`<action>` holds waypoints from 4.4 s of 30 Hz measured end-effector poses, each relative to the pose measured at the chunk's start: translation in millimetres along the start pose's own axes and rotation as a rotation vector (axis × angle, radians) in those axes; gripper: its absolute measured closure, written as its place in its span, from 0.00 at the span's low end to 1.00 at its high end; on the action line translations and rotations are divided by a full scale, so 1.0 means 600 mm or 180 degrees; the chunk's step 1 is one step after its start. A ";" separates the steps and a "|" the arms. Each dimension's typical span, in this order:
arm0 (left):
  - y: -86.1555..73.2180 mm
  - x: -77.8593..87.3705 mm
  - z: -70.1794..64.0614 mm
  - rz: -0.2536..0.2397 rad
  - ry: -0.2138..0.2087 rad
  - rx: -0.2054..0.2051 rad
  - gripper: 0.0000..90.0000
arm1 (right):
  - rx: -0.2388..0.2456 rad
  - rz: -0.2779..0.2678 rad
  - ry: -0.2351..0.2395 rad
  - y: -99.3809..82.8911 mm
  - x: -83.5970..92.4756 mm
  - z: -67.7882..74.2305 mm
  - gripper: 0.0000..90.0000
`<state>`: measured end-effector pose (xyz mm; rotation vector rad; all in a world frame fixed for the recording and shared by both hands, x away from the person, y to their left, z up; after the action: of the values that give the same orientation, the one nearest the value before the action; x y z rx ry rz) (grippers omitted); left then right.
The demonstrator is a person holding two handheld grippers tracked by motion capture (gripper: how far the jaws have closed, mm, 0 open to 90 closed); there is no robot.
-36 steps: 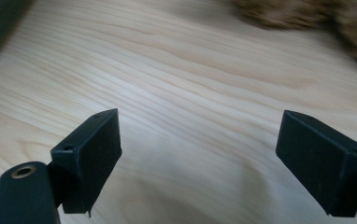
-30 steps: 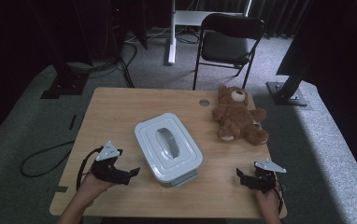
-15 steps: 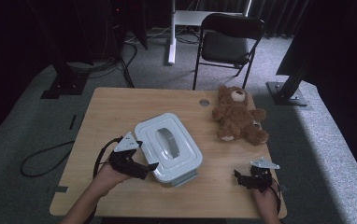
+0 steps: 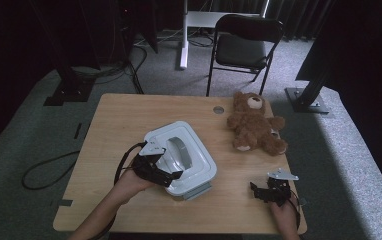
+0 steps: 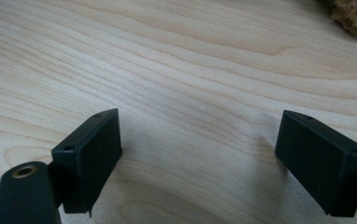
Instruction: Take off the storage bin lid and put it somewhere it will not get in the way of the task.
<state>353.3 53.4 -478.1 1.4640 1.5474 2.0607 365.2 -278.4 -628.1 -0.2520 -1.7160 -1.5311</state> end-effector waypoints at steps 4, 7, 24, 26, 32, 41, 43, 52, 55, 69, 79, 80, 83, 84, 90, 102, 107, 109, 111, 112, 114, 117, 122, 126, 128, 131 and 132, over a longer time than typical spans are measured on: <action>-0.001 -0.018 0.001 0.0092 0.0013 0.0018 0.01 | 0.0008 0.0003 0.0012 0.000 0.000 0.000 0.15; 0.000 -0.027 0.001 0.0119 0.0024 0.0036 0.01 | 0.0014 0.0008 0.0030 0.000 0.000 0.001 0.15; 0.022 -0.065 -0.006 0.0189 0.0088 0.0105 0.01 | 0.0009 0.0008 0.0033 0.000 0.000 0.001 0.15; 0.023 -0.067 -0.006 0.0194 0.0109 0.0112 0.01 | 0.0007 0.0009 0.0033 0.000 0.000 0.001 0.15; 0.031 -0.074 -0.003 0.0201 0.0122 0.0206 0.08 | 0.0008 0.0006 0.0032 0.000 -0.001 0.001 0.15; 0.030 -0.074 -0.002 0.0170 0.0129 0.0242 0.28 | 0.0005 0.0007 0.0031 0.000 -0.001 0.001 0.15; 0.029 -0.073 -0.004 0.0140 0.0098 0.0258 0.35 | 0.0005 0.0009 0.0032 0.000 0.000 0.001 0.15; 0.027 -0.072 -0.009 0.0056 0.0062 0.0170 0.58 | 0.0004 0.0009 0.0031 0.000 0.000 0.001 0.15; 0.026 -0.070 -0.010 0.0044 0.0014 0.0234 0.61 | 0.0003 0.0008 0.0030 0.000 0.000 0.001 0.16; 0.040 -0.047 -0.015 -0.0078 -0.0137 0.0329 0.70 | 0.0001 0.0011 0.0028 0.000 0.000 0.000 0.16; 0.051 -0.009 -0.013 -0.0120 -0.0117 0.0190 0.70 | -0.0002 0.0005 0.0028 0.000 0.000 0.000 0.16; 0.051 -0.001 -0.011 -0.0122 -0.0102 0.0153 0.70 | 0.0000 0.0006 0.0026 0.000 0.000 0.000 0.16; 0.051 0.006 -0.008 -0.0122 -0.0099 0.0159 0.71 | 0.0001 0.0007 0.0027 0.000 0.000 0.000 0.16; 0.050 0.014 -0.003 -0.0125 -0.0074 0.0153 0.71 | 0.0000 0.0007 0.0028 0.000 0.000 0.000 0.16; 0.046 0.030 0.005 -0.0163 -0.0048 0.0178 0.71 | -0.0006 0.0011 0.0025 0.000 0.000 0.000 0.16; 0.014 0.083 0.043 -0.0158 0.0104 0.0220 0.71 | -0.0010 0.0009 0.0024 0.000 0.000 0.000 0.16; -0.002 0.099 0.058 -0.0153 0.0154 0.0269 0.71 | -0.0025 0.0001 0.0005 0.000 0.000 -0.001 0.16; -0.008 0.106 0.063 -0.0151 0.0172 0.0283 0.71 | -0.0029 0.0000 0.0005 0.000 0.000 -0.001 0.16; -0.013 0.112 0.067 -0.0147 0.0186 0.0290 0.71 | -0.0025 0.0003 0.0005 0.000 0.000 -0.001 0.16; -0.017 0.116 0.069 -0.0144 0.0199 0.0292 0.71 | -0.0026 0.0003 0.0005 0.000 0.000 -0.001 0.16; -0.024 0.122 0.072 -0.0131 0.0203 0.0296 0.71 | -0.0022 0.0003 0.0005 0.000 0.000 -0.002 0.16; -0.035 0.128 0.077 -0.0110 0.0207 0.0302 0.71 | -0.0027 0.0003 0.0006 0.000 0.000 -0.001 0.16; -0.052 0.138 0.085 -0.0100 0.0214 0.0359 0.71 | -0.0026 0.0004 0.0006 0.000 0.000 -0.001 0.16; -0.064 0.145 0.094 -0.0093 0.0231 0.0397 0.71 | -0.0026 0.0004 0.0006 0.000 0.000 -0.001 0.16; -0.071 0.148 0.098 -0.0082 0.0235 0.0393 0.71 | -0.0026 0.0004 0.0005 0.000 0.000 -0.001 0.16; -0.083 0.151 0.103 -0.0069 0.0241 0.0433 0.71 | -0.0026 0.0004 0.0006 0.000 0.000 -0.001 0.16; -0.088 0.152 0.105 -0.0064 0.0237 0.0441 0.71 | -0.0026 0.0004 0.0005 0.000 0.000 -0.001 0.16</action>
<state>336.0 174.5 -468.6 1.4249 1.7584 2.0557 365.6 -279.1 -628.4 -0.2558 -1.7084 -1.5372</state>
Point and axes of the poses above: each handheld gripper's, and its own axes: x roughly backward along the jaws, y roughly out of its top, z roughly to its left, the point moved 10 cm from there along -x, roughly forward along the jaws, and after that the axes turned 5 degrees about y, right-handed, at the moved point
